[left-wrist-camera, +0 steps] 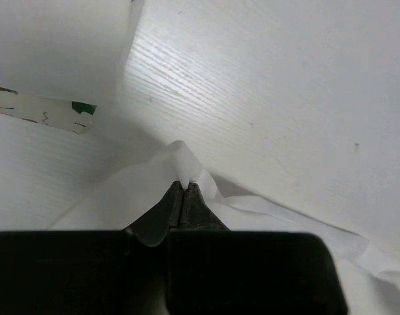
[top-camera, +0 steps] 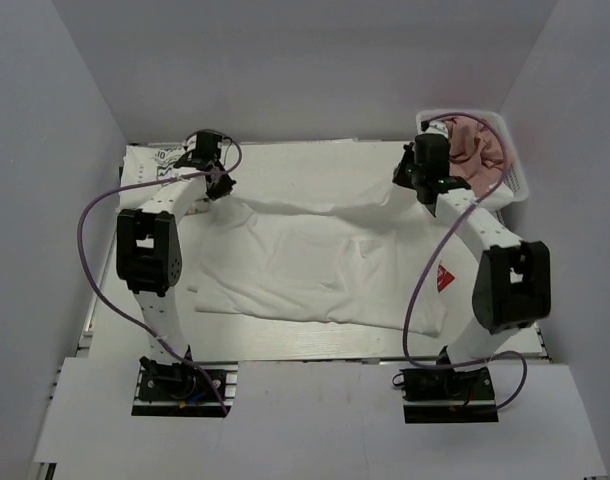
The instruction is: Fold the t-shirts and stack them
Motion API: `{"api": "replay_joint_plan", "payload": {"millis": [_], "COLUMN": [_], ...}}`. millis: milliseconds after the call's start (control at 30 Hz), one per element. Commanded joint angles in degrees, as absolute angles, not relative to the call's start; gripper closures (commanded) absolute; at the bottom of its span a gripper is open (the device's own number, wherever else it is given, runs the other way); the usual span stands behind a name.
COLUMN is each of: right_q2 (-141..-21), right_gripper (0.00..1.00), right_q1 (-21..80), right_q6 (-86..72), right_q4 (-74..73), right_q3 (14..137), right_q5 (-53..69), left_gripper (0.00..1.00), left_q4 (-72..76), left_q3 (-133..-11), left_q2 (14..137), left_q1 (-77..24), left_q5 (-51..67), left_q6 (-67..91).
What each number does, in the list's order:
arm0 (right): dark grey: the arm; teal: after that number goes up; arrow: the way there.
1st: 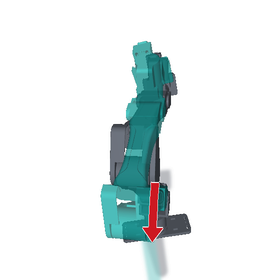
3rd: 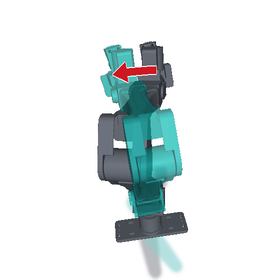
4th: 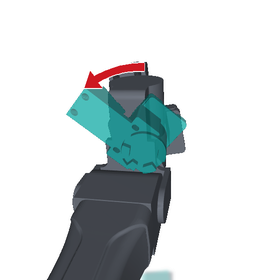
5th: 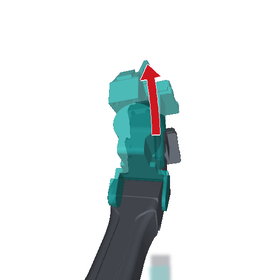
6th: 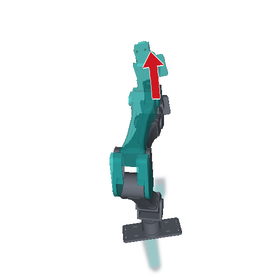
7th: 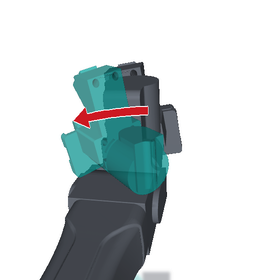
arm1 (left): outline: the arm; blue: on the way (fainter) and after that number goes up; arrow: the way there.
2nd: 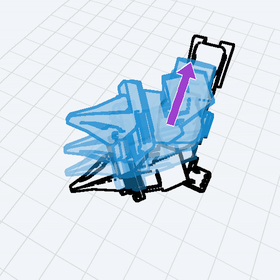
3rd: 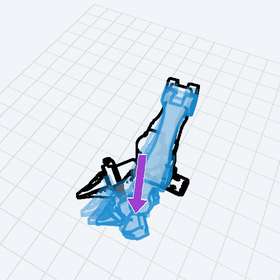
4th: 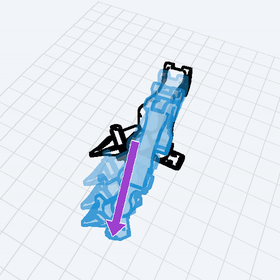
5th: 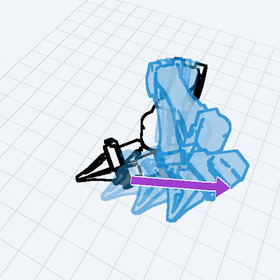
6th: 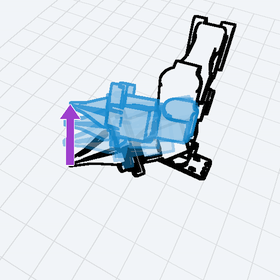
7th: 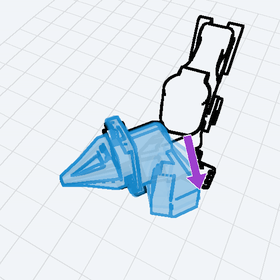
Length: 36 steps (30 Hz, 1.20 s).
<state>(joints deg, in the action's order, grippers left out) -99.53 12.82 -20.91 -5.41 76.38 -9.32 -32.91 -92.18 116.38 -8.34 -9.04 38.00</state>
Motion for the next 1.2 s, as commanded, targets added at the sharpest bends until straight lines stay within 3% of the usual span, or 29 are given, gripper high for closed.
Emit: {"api": "replay_joint_plan", "payload": {"millis": [0, 167, 433, 600, 733, 933, 1000, 1067, 1100, 1167], "right_q2": [-92.83, -78.6, -66.03, -60.92, -56.26, -50.89, -48.96, -47.29, -46.42, -45.97], "right_gripper": [1.0, 1.0, 1.0, 1.0, 1.0, 1.0, 1.0, 0.83, 0.67, 0.67], "right_q1": [12.74, 12.74, 12.57, 12.39, 12.92, 12.83, 12.75, 12.83, 12.75, 12.83], "right_q6": [-23.2, -24.34, -26.19, -28.3, -30.41, -36.73, -38.49, -39.28, -39.64, -39.64], "right_q4": [-2.72, -5.44, -10.98, -19.76, -20.31, -22.32, -24.07, -25.31, -27.31, -29.17], "right_q3": [68.77, 60.74, 52.84, 49.93, 44.31, 33.33, 28.5, 24.37, 23.65, 23.47], "right_q5": [-10.46, -10.37, -11.69, -13.71, -8.37, -5.36, -3.27, -2.38, -1.15, -1.14], "left_gripper": [1.0, 1.0, 1.0, 1.0, 1.0, 0.98, 0.9, 0.76, 0.69, 0.46], "left_q4": [-32.08, -32.08, -33.75, -31.74, -28.14, -28.2, -29.96, -34.07, -35.41, -39.78], "left_q3": [-90.1, -87.28, -82.98, -72.09, -61.82, -54.25, -51.61, -50.28, -49.4, -48.79], "left_q2": [108.21, 102.75, 99.05, 90.82, 84.66, 82.53, 82.53, 82.53, 82.53, 79.9], "left_q1": [-9.49, -10.55, -11.07, -11.07, -11.07, -11.07, -11.07, -11.07, -11.07, -11.07], "left_q5": [-12.21, -17.12, -24.08, -23.56, -21.45, -19.78, -20.3, -21.44, -21.45, -21.45], "left_q6": [35.42, 33.58, 30.93, 34.53, 36.38, 39.02, 41.38, 43.76, 45.16, 46.75]}}
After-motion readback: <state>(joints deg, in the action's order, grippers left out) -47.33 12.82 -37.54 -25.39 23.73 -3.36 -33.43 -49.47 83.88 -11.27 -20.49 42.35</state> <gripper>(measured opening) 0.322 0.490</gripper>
